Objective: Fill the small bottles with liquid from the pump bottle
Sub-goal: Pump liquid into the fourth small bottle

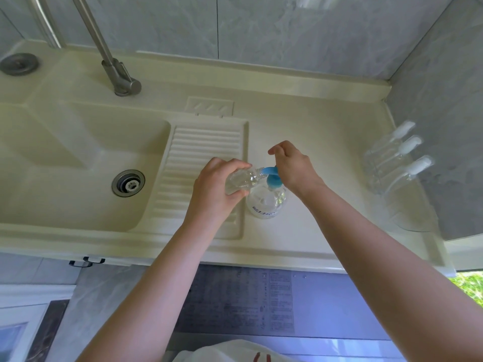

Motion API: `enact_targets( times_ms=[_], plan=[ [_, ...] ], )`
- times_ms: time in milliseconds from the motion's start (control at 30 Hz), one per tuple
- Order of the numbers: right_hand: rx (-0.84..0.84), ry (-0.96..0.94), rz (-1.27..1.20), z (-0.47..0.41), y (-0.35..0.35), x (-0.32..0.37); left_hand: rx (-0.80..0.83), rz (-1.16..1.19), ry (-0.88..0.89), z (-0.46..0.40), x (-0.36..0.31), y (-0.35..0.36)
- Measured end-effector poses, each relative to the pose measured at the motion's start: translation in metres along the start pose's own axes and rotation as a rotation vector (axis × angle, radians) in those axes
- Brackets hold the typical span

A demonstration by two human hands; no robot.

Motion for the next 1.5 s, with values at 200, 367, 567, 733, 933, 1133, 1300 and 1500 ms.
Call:
enact_targets(
  times_ms=[200,367,567,733,933,1133,1300,1500],
  plan=[
    [-0.053,-0.031,0.021,0.0017,0.0053,-0.0014,0.000,-0.021,-0.016,0.0007,0.0035,0.0002],
    [-0.002,0.014,-0.016,0.0034,0.0001,-0.0022,-0.015,-0.014,-0.015,0.0017,0.0010,-0.0003],
    [-0.029,-0.048,0.015,0.0046,0.0029,-0.0020,-0.002,-0.019,-0.019,0.0024,0.0010,0.0008],
    [-0.053,-0.048,0.059,0.0064,0.0049,-0.0026,0.015,-0.026,-0.023,0.0026,0.0025,0.0026],
    [0.040,0.012,0.055,0.0021,-0.0025,0.0012,0.000,-0.020,-0.016,0.0003,-0.0005,-0.0007],
    [-0.007,-0.052,0.058,0.0000,0.0027,-0.0010,0.008,-0.007,-0.027,0.0022,0.0024,-0.0012],
    [-0.031,-0.053,0.042,0.0029,0.0036,-0.0012,0.014,-0.020,-0.027,0.0001,0.0022,-0.0007],
    [0.055,0.025,0.037,-0.0003,-0.0023,0.0006,0.005,-0.033,-0.015,0.0002,0.0040,-0.0019]
  ],
)
Point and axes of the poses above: each hand's wrist, its own z-axis away from the middle knuckle, its own y-axis out of the palm, x = y × z, the point moved 1 cm from there along -z, towards the middle knuckle, and after that the axes turned 3 degrees about -x, right-handed, at the moved point
